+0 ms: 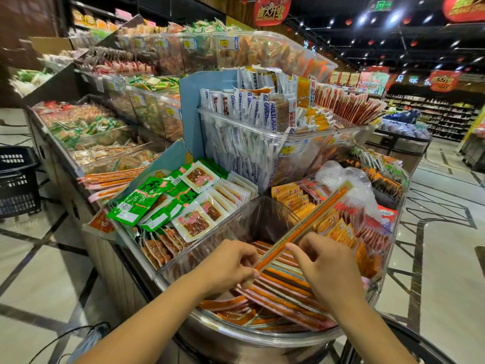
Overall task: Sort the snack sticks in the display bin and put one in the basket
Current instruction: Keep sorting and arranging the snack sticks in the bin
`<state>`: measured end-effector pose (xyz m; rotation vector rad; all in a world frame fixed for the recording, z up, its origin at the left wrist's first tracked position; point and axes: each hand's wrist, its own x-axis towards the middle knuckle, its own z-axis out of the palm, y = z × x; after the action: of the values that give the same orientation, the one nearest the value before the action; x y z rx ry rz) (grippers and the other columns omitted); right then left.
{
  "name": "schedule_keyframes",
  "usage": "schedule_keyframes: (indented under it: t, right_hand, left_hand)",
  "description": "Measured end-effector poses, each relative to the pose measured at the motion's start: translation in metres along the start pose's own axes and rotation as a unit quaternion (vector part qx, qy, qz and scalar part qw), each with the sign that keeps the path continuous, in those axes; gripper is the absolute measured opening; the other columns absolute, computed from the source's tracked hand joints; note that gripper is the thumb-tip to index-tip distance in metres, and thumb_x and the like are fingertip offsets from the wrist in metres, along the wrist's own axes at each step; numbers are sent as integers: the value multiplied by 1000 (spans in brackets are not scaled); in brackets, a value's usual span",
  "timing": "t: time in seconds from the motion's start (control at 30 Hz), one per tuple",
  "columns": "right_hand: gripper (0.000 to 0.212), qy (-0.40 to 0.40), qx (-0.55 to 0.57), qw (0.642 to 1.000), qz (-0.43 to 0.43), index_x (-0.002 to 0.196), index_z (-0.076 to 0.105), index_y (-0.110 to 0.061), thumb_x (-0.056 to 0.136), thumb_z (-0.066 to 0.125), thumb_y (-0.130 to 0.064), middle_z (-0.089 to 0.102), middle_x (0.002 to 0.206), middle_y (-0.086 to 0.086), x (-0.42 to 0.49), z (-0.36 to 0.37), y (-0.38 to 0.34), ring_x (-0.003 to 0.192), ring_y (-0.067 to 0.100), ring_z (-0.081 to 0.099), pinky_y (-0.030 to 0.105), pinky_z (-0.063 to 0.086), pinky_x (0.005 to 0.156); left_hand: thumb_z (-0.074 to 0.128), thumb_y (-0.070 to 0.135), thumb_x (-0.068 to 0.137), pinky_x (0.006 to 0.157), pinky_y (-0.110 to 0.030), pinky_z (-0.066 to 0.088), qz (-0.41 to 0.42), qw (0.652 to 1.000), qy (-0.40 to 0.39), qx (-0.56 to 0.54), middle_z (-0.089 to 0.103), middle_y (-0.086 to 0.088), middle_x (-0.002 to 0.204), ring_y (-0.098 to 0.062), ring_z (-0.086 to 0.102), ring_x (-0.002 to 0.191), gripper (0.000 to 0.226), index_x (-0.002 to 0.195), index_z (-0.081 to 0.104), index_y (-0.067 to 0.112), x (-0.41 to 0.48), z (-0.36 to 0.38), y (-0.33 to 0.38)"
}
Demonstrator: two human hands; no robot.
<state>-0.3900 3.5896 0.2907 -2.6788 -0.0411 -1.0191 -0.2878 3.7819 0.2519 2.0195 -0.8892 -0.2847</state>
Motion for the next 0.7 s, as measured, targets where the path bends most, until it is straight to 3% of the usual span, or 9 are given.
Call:
schedule_keyframes:
  t: [0.07,0.13,0.2,0.27,0.37,0.47,0.7]
  right_hand:
    - [17,-21,-59,993,-104,93,68,-21,82,81,-23,62,91,-8,0,-1,-5,66,12,60,29,50,49]
    - [42,-66,-131,982,-121,113,71,-20,74,86,-16,65,110,-2,4,1,-5,76,19,66,32,53,47]
    - [46,-90,-186,972,-112,111,73,-22,68,89,-14,67,103,-1,11,1,-5,73,22,67,34,52,43]
    - [32,-102,-211,967,-102,101,72,-25,74,85,-14,63,88,-3,19,-4,-5,65,23,63,37,51,44]
    - [17,-87,-194,971,-108,93,74,-28,80,81,-21,60,80,-6,28,-18,-5,62,22,61,36,52,47]
    - [10,-89,-161,977,-106,94,76,-30,84,79,-28,61,80,-10,33,-30,-11,67,18,61,35,53,52]
    - [13,-67,-54,996,-35,100,72,-30,89,73,-37,67,93,-14,43,-41,-22,87,11,62,35,56,76]
  left_hand:
    - [76,13,88,69,-36,61,20,999,18,30,69,0,71,-15,70,64,14,79,68,20,1,-1,1]
    - [76,19,88,71,-35,58,36,998,33,48,68,6,70,-9,68,66,16,78,68,28,1,-2,0]
    - [77,22,87,75,-32,55,50,996,54,47,69,12,73,-4,67,72,11,83,72,30,0,-4,0]
    - [79,19,85,80,-29,55,51,996,74,5,74,12,82,-4,69,82,10,90,78,27,-2,-7,2]
    - [80,8,82,71,-25,55,13,989,87,-119,77,2,83,-11,72,76,16,95,81,17,-7,-16,9]
    - [77,-1,82,64,-17,52,-2,974,96,-204,77,-5,79,-10,70,67,20,101,78,5,-13,-27,14]
    - [63,-7,89,62,-21,58,9,904,170,-391,76,-14,88,-17,73,74,28,113,70,5,-17,-53,28]
